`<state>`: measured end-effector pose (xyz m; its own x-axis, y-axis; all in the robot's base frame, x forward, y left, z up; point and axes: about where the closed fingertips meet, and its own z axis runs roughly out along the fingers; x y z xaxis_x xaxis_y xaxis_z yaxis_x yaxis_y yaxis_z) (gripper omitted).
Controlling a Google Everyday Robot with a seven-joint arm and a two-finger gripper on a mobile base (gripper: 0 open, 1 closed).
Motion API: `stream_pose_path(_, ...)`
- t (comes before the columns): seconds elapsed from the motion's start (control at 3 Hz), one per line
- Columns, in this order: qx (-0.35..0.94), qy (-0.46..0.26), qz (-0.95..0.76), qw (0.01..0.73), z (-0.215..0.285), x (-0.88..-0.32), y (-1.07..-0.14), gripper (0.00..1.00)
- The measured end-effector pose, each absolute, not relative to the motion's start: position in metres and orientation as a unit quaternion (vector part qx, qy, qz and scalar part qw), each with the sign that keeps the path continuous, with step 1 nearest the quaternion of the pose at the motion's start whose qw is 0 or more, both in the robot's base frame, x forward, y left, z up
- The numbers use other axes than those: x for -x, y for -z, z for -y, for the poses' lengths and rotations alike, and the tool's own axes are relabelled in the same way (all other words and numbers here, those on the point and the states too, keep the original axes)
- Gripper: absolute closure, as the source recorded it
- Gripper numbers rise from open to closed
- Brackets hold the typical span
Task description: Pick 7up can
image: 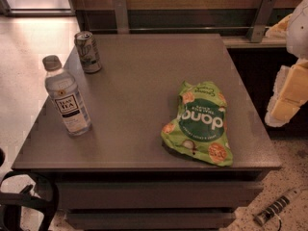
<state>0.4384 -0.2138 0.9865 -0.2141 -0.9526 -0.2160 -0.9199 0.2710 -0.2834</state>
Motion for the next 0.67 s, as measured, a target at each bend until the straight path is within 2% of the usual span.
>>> stream_pose_path(0.67,0.597,0.046,-0.777,0.196,0.2107,-0.4483,-0.9881,0.0)
